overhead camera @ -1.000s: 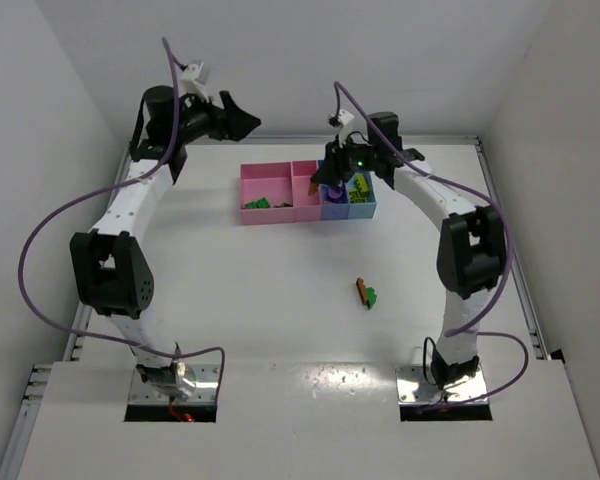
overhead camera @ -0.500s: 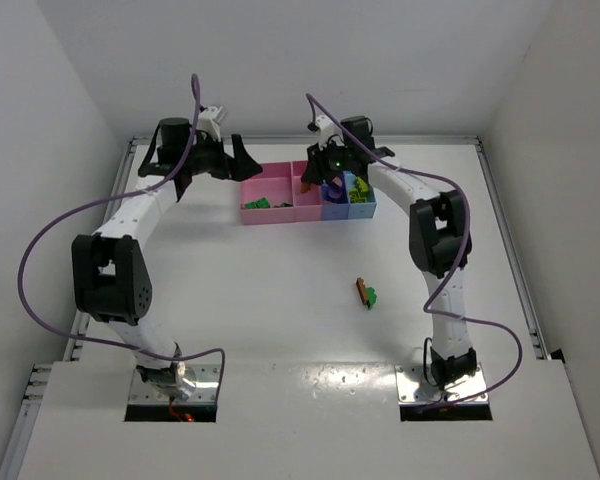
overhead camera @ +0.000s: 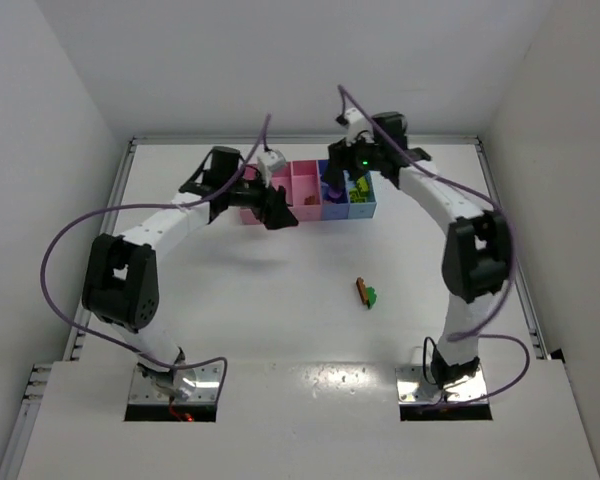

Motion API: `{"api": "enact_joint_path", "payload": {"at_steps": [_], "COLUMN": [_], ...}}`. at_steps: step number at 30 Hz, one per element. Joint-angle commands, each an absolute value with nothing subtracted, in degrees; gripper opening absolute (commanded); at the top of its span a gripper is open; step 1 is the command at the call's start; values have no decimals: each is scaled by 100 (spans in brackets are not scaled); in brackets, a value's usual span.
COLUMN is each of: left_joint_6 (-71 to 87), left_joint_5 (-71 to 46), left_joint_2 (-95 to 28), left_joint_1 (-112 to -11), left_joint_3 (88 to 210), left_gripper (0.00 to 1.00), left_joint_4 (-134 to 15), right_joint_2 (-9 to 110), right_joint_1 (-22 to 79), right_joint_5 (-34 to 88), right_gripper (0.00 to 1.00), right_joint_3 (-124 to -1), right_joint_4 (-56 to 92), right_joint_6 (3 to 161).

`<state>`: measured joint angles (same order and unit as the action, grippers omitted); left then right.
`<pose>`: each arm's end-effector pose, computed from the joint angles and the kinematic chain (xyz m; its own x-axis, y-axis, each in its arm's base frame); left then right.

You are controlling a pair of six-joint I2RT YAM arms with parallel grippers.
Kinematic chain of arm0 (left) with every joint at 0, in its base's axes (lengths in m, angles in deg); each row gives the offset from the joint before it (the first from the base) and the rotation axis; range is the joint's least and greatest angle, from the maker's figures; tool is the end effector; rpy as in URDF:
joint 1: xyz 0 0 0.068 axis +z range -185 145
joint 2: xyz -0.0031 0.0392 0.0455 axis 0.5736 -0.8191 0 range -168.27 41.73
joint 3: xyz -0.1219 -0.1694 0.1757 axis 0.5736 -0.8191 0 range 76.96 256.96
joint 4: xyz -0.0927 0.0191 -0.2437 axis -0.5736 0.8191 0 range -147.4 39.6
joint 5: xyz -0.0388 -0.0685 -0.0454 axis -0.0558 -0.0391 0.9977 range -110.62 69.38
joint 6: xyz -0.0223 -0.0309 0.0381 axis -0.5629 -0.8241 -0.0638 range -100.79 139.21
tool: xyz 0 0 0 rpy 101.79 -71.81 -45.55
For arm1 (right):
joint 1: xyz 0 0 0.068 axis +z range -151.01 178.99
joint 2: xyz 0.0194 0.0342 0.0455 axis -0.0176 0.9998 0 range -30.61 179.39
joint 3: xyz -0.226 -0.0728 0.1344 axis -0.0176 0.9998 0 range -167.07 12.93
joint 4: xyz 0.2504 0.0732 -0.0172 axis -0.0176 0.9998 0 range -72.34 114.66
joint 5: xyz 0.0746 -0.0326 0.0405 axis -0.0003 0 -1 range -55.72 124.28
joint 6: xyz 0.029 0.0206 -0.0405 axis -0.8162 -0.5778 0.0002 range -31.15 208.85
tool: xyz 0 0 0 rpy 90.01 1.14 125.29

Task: Sort the legos into containers by color

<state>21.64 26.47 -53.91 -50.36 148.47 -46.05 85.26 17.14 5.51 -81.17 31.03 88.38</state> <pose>0.3537 -0.1241 0.2738 -0.5272 0.1747 -0.8316 0.7785 0.4916 -0.3902 0.4422 0.1629 0.2555 -0.5521 -0.1733 -0.8155 -0.6426 0.7117 0.2838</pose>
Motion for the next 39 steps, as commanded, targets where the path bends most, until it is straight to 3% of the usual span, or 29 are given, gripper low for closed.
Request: {"api": "enact_joint_path", "payload": {"at_steps": [1,7,11,16,32,39], "left_joint_6": [3421,5003,6437,7332,9540,9743], "left_joint_5": [3220,3588,3818,3468,3537,3537], "left_joint_2": [-5239,-6319,-7549,-8272,-9081,-9195], "left_joint_1": [-5713,-6567,-6901,-7383,-7904,-8018], "left_joint_3": [14745,15464,16852,17881,18384,18278], "left_gripper": [88,76,75,75,59,59], "left_joint_4": [-4510,-3633,-2008,-1943,-713,-511], "right_joint_2": [6952,4889,3851,3067,2107,2160], "right_joint_1": [1087,42,-469,-663,-953,-1076], "right_joint_5": [826,1178,1249,1441,1987,1978], "right_gripper": [69,67,64,62,58,57], "right_joint_3": [-7542,-5689,-4957,-4614,-4946,-5070], "right_joint_4": [3268,4296,4858,5334,6169,6231], "right_joint_6": [8868,9377,9439,9369,8894,8894]}}
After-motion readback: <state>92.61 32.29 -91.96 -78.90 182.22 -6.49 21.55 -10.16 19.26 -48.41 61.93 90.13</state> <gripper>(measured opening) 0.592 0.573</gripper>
